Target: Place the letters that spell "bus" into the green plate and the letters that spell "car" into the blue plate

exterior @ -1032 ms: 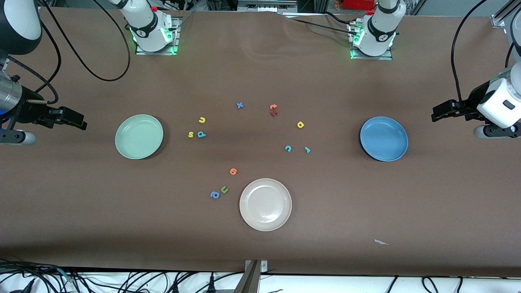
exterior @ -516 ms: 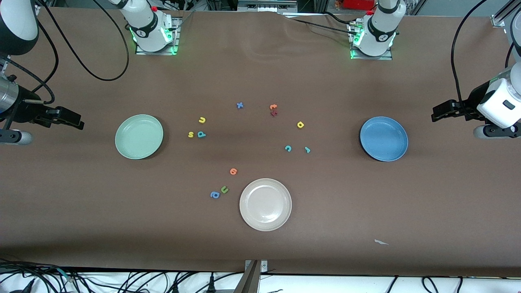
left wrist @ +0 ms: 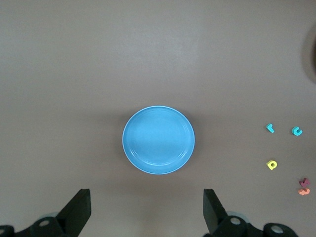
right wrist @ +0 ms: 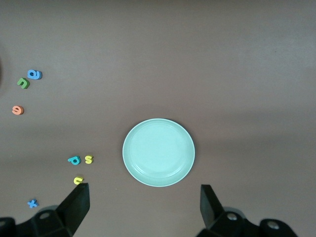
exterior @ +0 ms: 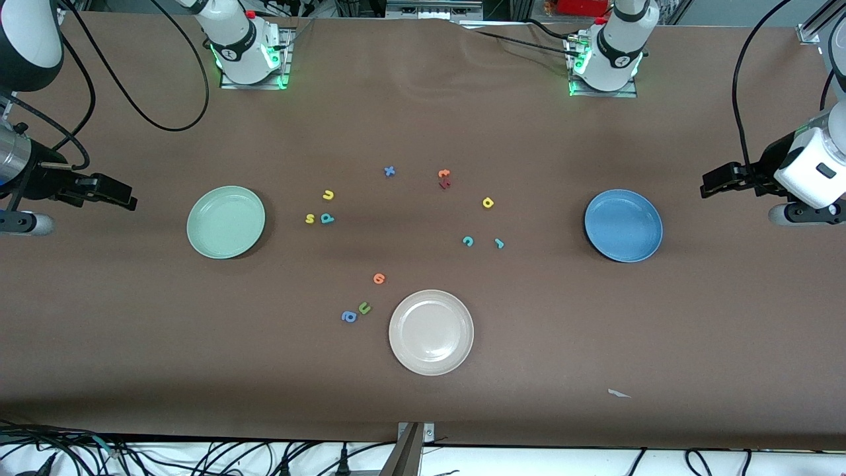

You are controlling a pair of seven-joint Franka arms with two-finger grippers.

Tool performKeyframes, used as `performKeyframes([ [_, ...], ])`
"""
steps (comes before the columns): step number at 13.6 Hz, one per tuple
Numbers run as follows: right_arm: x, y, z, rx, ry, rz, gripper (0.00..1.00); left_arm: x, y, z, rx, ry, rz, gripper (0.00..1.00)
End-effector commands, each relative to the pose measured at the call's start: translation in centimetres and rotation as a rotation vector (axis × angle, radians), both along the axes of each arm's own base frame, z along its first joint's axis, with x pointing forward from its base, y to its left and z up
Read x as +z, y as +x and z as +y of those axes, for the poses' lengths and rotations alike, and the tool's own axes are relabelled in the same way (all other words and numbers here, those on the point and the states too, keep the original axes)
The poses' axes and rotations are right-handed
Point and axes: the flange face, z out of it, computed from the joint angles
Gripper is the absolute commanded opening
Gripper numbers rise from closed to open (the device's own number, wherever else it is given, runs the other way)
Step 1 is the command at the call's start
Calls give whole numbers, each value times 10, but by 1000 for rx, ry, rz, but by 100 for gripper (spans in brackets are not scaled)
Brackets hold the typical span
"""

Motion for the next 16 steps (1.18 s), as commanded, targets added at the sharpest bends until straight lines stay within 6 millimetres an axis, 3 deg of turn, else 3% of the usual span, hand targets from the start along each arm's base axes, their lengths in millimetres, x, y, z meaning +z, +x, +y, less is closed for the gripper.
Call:
performKeyframes([
  [1, -4, -5, 1, 18, -2, 5, 99, 4, 2, -2, -4, -26, -1, 100],
  [11, -5, -5, 12, 23, -1, 9, 100, 4, 2, -3, -6, -26, -1, 100],
  [14, -7, -3, 38, 41, 8, 1, 100, 2, 3, -4, 9, -24, 1, 100],
  [16, -8, -3, 73, 0, 3, -14, 100, 1, 4, -3, 11, -23, 4, 100],
])
